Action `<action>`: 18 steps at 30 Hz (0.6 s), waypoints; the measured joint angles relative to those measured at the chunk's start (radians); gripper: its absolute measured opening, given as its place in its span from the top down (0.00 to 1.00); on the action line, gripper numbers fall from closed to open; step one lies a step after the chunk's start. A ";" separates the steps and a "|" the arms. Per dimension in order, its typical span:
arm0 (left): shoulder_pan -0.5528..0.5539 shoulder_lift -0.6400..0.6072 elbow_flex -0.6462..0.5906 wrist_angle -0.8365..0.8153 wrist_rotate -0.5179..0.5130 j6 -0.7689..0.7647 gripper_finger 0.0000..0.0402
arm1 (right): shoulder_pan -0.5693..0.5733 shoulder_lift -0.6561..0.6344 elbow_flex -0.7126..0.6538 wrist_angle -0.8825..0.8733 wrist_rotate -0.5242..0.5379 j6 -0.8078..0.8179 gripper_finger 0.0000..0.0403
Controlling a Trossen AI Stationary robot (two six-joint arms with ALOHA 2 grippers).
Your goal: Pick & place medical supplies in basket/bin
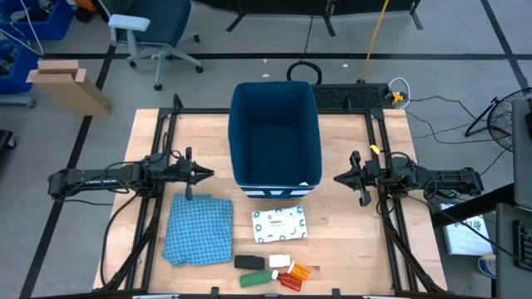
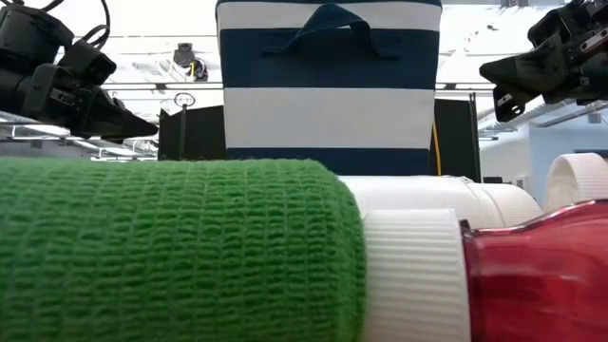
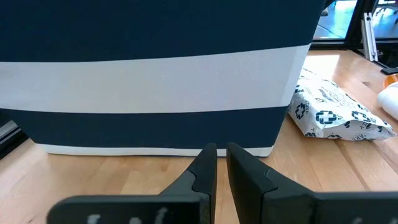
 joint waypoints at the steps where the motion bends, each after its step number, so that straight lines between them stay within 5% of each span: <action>1: 0.000 0.000 0.000 0.000 0.000 0.000 0.90 | 0.000 0.000 0.000 0.000 0.000 0.000 1.00; 9: 0.000 0.000 0.000 0.028 -0.013 0.057 0.90 | 0.000 0.000 0.000 0.017 0.000 0.000 1.00; 18: 0.000 0.000 0.000 0.031 -0.009 -0.098 0.90 | 0.000 0.000 0.000 0.013 0.000 0.000 1.00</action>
